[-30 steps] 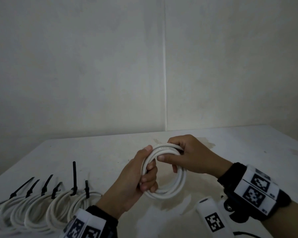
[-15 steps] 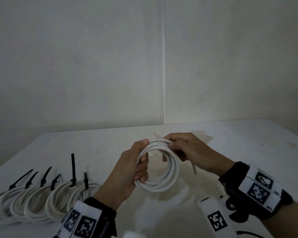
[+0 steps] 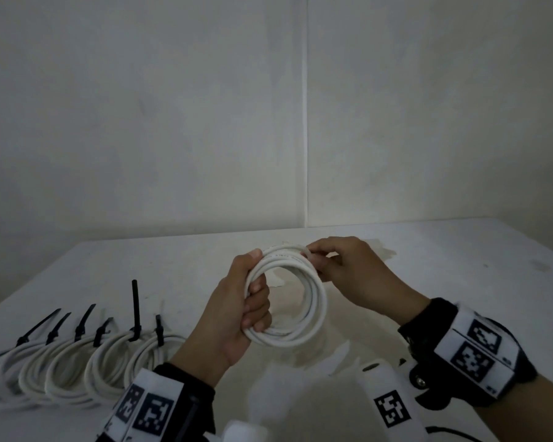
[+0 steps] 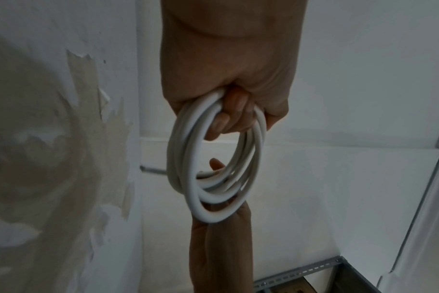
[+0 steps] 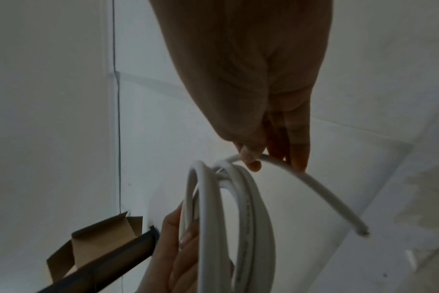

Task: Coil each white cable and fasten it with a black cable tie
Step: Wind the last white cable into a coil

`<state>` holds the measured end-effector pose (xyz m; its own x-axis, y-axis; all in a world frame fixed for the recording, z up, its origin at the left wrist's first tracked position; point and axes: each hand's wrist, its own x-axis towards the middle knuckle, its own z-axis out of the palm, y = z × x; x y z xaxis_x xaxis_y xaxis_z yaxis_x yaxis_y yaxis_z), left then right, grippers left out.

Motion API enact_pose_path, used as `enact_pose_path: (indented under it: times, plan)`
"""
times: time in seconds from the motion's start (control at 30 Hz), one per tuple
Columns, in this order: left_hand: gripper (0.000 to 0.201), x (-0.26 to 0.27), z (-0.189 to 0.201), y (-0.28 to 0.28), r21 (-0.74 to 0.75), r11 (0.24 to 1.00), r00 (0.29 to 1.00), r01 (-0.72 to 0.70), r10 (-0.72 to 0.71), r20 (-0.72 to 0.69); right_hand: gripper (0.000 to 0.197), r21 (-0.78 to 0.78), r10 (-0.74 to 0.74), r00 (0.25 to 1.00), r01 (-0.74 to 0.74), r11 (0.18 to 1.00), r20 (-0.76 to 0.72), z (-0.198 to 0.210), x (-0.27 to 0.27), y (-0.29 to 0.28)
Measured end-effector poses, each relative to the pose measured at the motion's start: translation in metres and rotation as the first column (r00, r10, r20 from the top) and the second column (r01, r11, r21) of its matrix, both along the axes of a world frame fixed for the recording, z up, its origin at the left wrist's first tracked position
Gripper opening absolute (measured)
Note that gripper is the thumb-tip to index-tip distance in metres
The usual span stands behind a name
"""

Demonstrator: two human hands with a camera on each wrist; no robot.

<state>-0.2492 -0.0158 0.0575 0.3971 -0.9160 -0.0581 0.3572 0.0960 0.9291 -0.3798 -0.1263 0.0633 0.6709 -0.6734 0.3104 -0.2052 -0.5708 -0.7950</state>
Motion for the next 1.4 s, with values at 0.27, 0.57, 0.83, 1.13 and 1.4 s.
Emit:
enact_pose_path:
  times: [0.27,0.57,0.83,1.13,1.4]
  plan:
    - [0.055,0.003,-0.002,-0.005,0.023,0.999,0.999,-0.035,0.035,0.030,0.023,0.512,0.074,0.950,-0.228,0.829,0.304,0.001,0.004,0.016]
    - [0.050,-0.003,-0.003,-0.008,0.003,0.992,0.987,-0.126,0.125,0.100,0.054,0.263,0.295,0.952,-0.264,0.928,-0.085,0.008,0.002,0.022]
    - [0.048,-0.007,-0.003,-0.009,-0.043,0.971,0.965,-0.236,0.239,0.109,0.083,0.083,0.117,0.938,-0.095,0.992,-0.327,0.003,0.001,0.025]
    - [0.046,0.004,-0.005,-0.010,-0.064,0.941,0.934,-0.332,0.337,0.116,0.084,0.408,0.326,0.919,-0.217,0.887,-0.220,0.005,-0.001,0.024]
    - [0.043,0.017,-0.006,-0.006,-0.106,0.945,0.951,-0.309,0.305,-0.052,0.080,0.263,0.231,0.950,-0.172,0.949,-0.212,-0.004,-0.012,0.025]
